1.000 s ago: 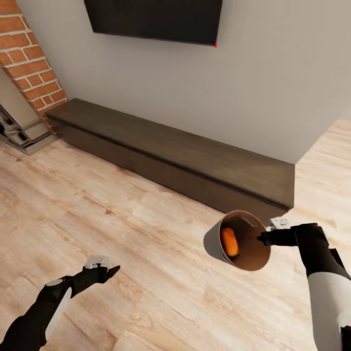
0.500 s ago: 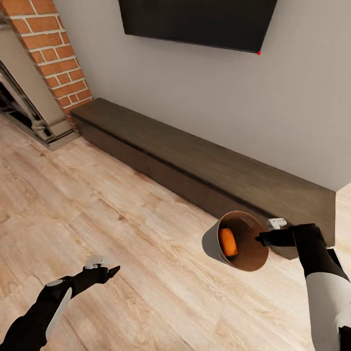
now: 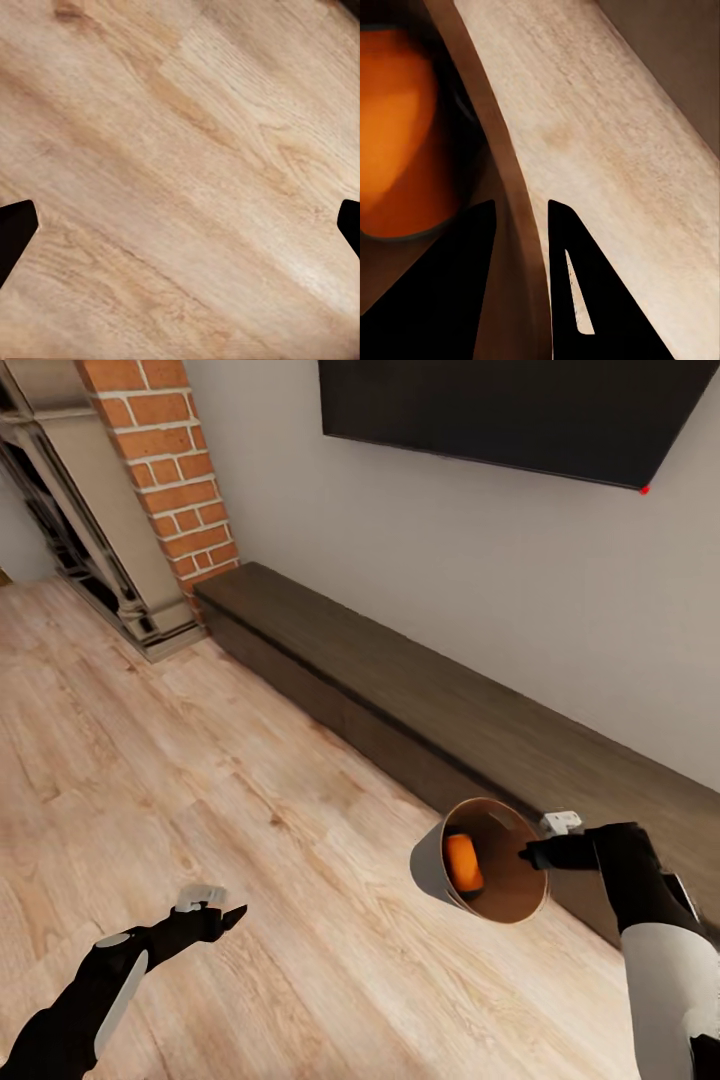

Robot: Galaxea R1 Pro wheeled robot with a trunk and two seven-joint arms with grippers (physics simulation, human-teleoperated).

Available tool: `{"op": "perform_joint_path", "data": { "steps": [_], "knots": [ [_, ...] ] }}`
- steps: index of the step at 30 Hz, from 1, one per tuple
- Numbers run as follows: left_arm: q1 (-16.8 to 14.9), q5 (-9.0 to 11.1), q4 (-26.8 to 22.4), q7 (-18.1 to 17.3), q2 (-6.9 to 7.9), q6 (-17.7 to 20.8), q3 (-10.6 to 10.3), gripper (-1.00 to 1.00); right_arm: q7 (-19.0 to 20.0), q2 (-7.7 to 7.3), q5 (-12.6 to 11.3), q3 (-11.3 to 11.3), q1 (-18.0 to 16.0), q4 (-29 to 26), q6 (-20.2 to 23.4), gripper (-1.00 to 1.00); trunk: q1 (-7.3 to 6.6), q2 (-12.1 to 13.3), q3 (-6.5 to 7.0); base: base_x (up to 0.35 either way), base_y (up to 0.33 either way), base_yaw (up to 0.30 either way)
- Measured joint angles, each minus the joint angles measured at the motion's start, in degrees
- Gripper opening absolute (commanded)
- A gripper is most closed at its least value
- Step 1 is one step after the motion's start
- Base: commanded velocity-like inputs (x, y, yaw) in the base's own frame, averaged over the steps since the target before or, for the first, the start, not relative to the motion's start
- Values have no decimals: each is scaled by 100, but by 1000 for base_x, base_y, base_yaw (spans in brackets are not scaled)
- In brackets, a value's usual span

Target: Put the three can of soda from the living room inside the tash can in the kitchen.

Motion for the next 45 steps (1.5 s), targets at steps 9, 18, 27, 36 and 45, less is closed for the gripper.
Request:
{"op": "perform_joint_path", "data": {
  "steps": [9,18,27,36,45],
  "knots": [
    [0,1,-7,0,4,-1,0,100,-12,30,7,23,9,0,-6,-100,0,0,0,25,257,253],
    [0,2,-8,0,2,-8,0,100,-19,64,2,31,20,0,3,-100,0,0,0,1,287,253],
    [0,1,-7,1,-1,-30,0,100,-14,71,13,33,23,0,-1,-100,0,0,0,26,288,253],
    [0,8,-5,0,-1,-27,6,100,-12,66,19,32,23,0,2,-100,0,0,0,107,288,253],
    [0,15,0,2,39,-27,33,100,-15,69,38,32,23,0,-1,-100,0,0,0,127,283,253]
  ]
}}
